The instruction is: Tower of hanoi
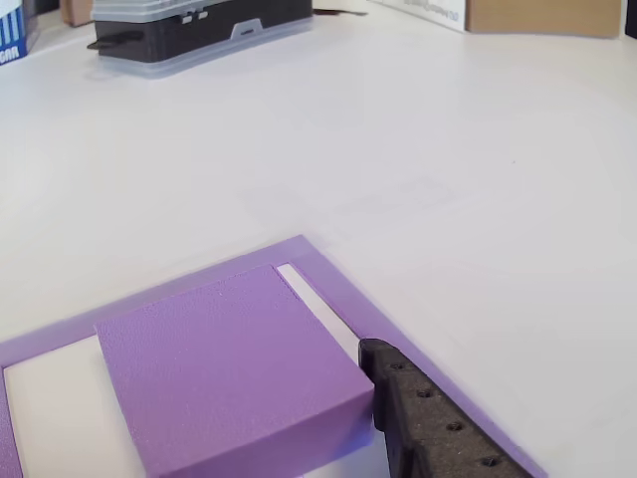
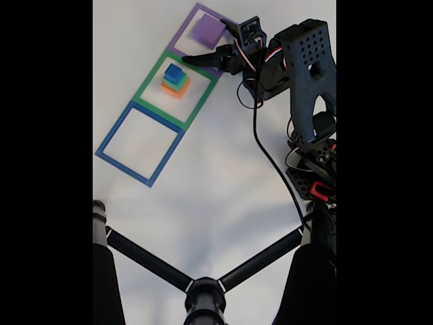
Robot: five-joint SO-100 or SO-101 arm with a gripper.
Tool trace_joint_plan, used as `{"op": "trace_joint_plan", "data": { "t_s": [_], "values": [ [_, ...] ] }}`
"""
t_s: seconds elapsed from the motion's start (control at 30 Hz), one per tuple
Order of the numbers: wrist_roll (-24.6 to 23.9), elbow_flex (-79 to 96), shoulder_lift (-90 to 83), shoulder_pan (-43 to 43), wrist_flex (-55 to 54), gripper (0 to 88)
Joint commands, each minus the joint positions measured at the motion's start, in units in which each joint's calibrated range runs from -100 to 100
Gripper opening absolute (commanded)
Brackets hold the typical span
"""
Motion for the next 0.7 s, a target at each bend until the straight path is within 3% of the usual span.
{"op": "trace_joint_plan", "data": {
  "t_s": [0.0, 0.23, 0.67],
  "values": [
    [0.39, 0.48, -0.71, 0.34, -1.65, 54.5],
    [0.39, 1.3, -0.71, 0.03, -2.3, 46.7],
    [0.39, 1.21, 0.09, -0.27, -3.27, 42.0]
  ]
}}
